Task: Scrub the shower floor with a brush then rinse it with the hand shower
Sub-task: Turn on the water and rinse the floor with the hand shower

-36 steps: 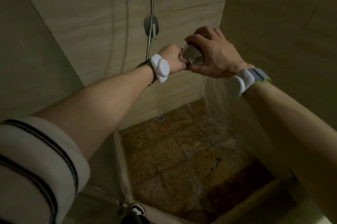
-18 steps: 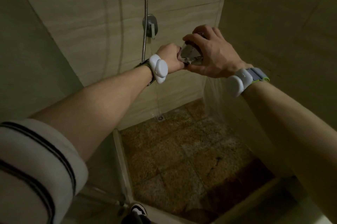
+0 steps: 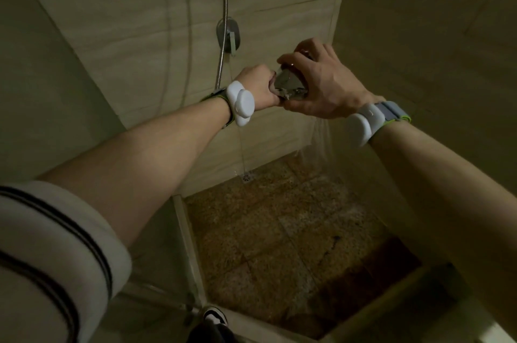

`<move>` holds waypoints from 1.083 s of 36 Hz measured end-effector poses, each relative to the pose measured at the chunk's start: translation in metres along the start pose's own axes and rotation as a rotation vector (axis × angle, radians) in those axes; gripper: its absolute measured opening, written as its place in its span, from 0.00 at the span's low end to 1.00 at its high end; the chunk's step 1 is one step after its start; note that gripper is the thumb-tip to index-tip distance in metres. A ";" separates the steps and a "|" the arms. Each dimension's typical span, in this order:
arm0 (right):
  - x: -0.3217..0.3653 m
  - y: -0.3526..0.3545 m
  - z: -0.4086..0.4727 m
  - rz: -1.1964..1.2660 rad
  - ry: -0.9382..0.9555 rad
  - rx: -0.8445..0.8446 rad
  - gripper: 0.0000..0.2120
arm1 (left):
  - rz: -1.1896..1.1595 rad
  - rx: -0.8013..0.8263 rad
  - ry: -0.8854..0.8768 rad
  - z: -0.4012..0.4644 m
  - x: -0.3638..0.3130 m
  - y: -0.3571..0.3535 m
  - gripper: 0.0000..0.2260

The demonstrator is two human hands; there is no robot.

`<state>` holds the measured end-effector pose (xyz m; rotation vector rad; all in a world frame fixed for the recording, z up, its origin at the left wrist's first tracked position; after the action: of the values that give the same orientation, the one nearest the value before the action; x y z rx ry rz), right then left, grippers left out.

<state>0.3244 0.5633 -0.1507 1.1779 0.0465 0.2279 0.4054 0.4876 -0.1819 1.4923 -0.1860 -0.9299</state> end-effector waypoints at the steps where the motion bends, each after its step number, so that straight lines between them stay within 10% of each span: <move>1: 0.000 0.000 0.000 0.003 -0.003 0.001 0.39 | 0.004 -0.001 -0.003 0.000 0.000 0.000 0.14; 39: 0.010 -0.034 -0.014 0.055 -0.095 0.305 0.40 | -0.060 0.315 0.093 -0.021 0.020 -0.054 0.12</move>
<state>0.3372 0.5658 -0.1865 1.4933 -0.0358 0.2177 0.4097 0.5011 -0.2410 1.8371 -0.2283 -0.9061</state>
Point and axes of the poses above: each hand's wrist, its own z-axis towards the middle knuckle, its own y-axis out of the back of the hand, x = y × z, the point moved 10 cm from there along z, towards the middle knuckle, and after that the axes turned 1 degree about -z, right-handed, at the moved point
